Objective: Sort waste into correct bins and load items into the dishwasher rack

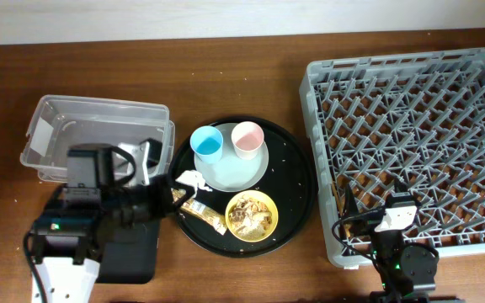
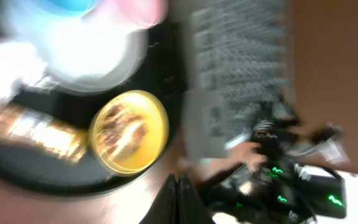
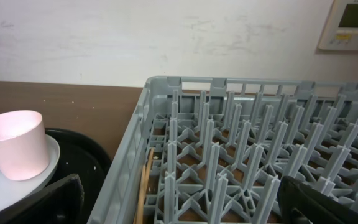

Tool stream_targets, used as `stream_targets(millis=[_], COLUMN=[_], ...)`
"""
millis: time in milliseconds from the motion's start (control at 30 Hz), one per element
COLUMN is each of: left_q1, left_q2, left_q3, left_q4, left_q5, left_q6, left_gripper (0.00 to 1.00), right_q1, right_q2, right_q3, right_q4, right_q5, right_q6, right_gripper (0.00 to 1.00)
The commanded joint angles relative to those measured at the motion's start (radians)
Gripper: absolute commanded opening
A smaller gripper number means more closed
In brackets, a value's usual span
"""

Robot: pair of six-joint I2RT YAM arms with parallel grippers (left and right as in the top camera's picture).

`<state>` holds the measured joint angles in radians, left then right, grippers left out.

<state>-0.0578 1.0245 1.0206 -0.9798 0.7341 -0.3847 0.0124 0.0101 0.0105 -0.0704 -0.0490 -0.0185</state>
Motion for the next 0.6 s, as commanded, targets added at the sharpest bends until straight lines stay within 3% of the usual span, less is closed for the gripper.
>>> stream_targets(millis=[0, 133, 233, 267, 300, 400, 567], left_q1=[-0.186, -0.510, -0.652, -0.660, -0.660, -0.660, -0.615], left_q2=[-0.025, -0.009, 0.151, 0.272, 0.347, 0.472, 0.485], left_q3=[0.003, -0.012, -0.017, -0.017, -0.017, -0.017, -0.020], left_q4=[-0.069, -0.069, -0.064, -0.046, -0.025, 0.069, 0.101], left_q5=[-0.562, -0.988, -1.097, -1.097, -1.093, -1.071, -1.070], left_q6=[-0.287, -0.534, -0.660, -0.663, -0.670, -0.671, -0.782], left_gripper=[0.00, 0.01, 0.09, 0.57, 0.61, 0.61, 0.61], right_q1=[-0.006, -0.006, -0.006, -0.006, -0.006, -0.006, -0.006], right_q2=[-0.006, -0.006, -0.006, -0.006, -0.006, -0.006, -0.006], right_q3=[-0.005, -0.005, -0.005, -0.005, -0.005, -0.005, -0.005], right_q4=[-0.005, -0.005, -0.005, -0.005, -0.005, -0.005, -0.005], right_q5=[-0.002, -0.002, -0.002, -0.002, -0.002, -0.002, -0.002], right_q6=[0.009, 0.009, 0.009, 0.009, 0.009, 0.009, 0.009], right_gripper=[0.98, 0.98, 0.98, 0.98, 0.98, 0.98, 0.98])
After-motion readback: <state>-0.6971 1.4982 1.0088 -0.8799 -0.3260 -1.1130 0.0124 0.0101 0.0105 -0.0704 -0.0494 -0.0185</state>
